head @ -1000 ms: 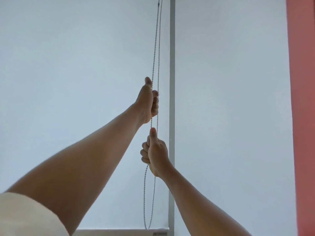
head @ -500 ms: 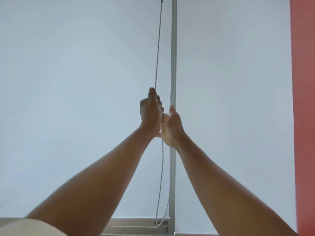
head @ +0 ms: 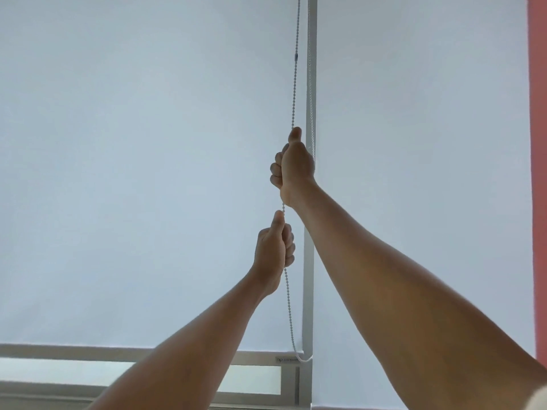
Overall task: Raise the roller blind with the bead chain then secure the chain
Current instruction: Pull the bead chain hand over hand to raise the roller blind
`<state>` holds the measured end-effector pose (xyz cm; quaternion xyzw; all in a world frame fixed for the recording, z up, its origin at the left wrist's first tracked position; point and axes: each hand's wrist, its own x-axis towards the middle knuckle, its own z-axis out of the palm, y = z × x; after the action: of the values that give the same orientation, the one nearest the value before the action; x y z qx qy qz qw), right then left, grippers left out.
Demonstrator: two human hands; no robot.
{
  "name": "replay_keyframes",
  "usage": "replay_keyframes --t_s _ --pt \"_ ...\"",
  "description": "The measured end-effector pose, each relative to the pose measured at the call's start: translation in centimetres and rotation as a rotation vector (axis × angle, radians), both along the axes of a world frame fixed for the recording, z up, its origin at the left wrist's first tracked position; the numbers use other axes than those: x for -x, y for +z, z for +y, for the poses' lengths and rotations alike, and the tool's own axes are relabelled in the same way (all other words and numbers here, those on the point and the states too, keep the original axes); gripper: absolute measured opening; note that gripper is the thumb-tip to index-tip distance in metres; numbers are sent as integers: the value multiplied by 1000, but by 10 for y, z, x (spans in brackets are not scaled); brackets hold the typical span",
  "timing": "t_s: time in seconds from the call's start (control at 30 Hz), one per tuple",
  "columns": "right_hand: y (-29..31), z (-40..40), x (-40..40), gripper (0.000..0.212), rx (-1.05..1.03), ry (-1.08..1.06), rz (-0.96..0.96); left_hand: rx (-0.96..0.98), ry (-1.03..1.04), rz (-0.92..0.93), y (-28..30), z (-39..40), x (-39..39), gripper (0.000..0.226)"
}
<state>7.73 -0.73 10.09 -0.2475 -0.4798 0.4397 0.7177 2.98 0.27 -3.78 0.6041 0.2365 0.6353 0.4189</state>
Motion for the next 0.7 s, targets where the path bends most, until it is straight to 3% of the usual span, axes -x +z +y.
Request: replay_keyframes --t_s 0.13,0.3,0.57,0.7 --pt "-6 0 -1 53 -152 -12 111 77 -23 190 15 13 12 64" --pt "-37 6 8 58 -161 -7 75 120 53 208 56 30 37 90" --pt "-140 17 19 56 -44 102 -13 19 29 119 117 -4 28 66" --pt "-144 12 21 58 -42 166 -89 26 259 -62 116 -5 9 54"
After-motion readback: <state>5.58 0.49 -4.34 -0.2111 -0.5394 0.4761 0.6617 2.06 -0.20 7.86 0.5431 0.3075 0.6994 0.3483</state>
